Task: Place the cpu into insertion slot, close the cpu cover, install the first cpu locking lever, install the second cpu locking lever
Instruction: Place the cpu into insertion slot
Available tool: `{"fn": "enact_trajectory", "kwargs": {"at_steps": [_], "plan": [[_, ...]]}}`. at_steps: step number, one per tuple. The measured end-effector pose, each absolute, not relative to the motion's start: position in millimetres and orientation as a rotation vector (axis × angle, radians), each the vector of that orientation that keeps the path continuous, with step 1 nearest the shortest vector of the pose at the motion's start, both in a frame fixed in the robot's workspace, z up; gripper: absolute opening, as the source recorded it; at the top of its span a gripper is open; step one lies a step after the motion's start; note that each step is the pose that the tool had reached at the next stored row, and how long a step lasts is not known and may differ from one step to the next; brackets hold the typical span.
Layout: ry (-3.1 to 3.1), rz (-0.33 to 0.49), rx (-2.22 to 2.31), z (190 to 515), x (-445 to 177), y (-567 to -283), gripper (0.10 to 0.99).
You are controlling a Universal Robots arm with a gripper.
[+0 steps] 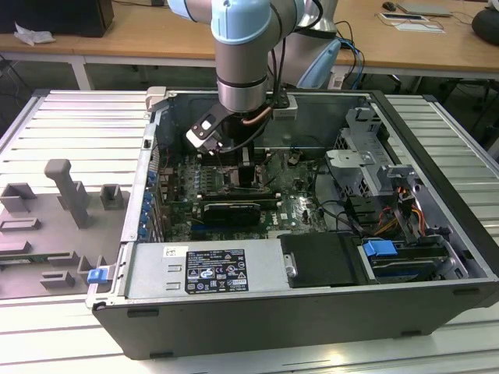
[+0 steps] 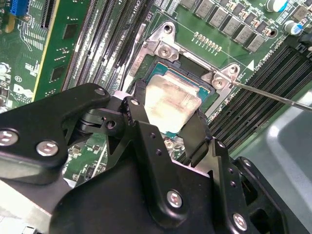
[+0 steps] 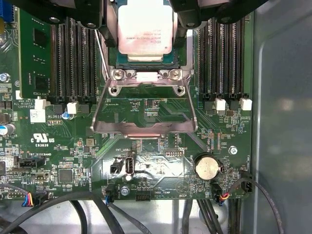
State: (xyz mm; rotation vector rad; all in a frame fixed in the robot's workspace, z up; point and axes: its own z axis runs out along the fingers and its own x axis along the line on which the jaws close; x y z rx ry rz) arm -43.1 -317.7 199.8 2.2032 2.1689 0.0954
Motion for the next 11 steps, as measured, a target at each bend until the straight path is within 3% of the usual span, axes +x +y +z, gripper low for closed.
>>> {"fn": "enact_trajectory", "kwargs": {"at_steps": [6,8,11], "plan": [[2.169,0.096,2.203,199.4,-43.1,-317.7,0.537],[2.169,0.096,2.203,199.3,-43.1,-317.7,0.612],[2.169,0.095,2.203,199.3,-43.1,-317.7,0.612]]}}
